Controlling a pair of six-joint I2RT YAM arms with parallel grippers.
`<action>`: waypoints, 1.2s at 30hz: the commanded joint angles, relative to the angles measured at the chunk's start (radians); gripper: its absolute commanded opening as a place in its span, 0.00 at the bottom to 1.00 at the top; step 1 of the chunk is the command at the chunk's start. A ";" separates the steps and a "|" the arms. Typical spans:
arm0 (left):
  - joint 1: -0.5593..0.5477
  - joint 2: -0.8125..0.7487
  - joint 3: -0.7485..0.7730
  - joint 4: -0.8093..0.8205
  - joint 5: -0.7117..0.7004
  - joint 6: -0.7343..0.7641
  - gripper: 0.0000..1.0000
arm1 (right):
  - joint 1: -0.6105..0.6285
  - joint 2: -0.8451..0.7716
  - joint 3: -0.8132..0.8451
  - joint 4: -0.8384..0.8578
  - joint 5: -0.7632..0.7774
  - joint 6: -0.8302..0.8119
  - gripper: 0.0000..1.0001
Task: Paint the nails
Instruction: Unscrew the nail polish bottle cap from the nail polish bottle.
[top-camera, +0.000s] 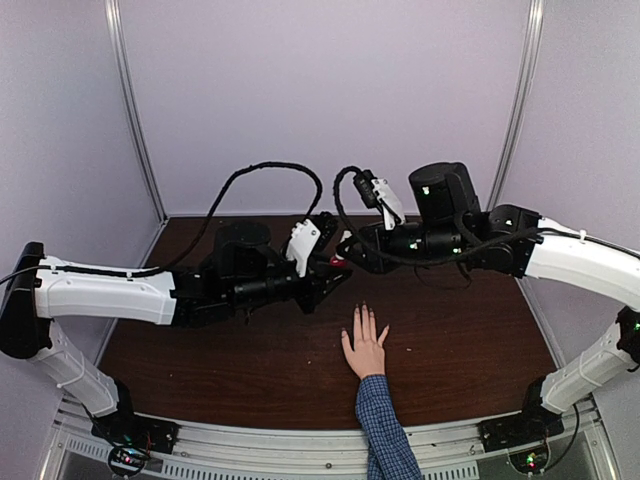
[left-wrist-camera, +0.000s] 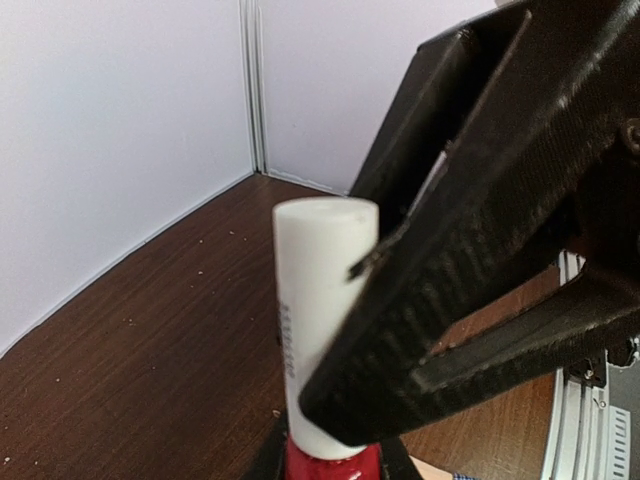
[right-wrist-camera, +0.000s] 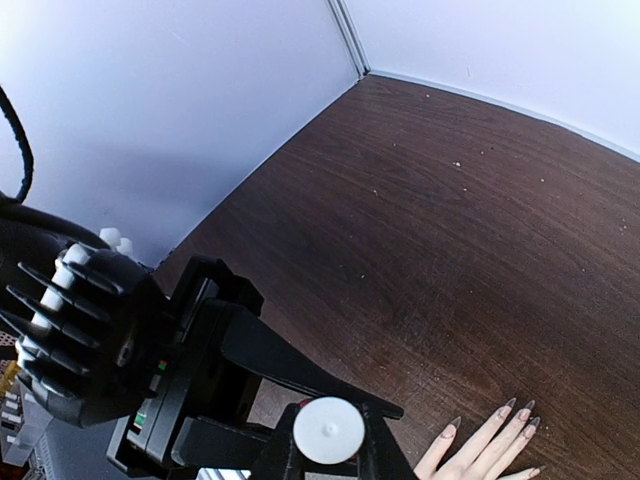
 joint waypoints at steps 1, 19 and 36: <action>-0.005 0.004 0.031 0.026 -0.026 0.021 0.00 | -0.001 -0.004 0.016 0.022 0.019 0.008 0.12; -0.004 -0.054 0.006 0.115 0.468 0.027 0.00 | -0.001 -0.102 -0.020 0.064 -0.223 -0.174 0.00; -0.005 0.018 0.138 0.186 1.029 -0.076 0.00 | 0.017 -0.161 0.008 0.067 -0.640 -0.335 0.00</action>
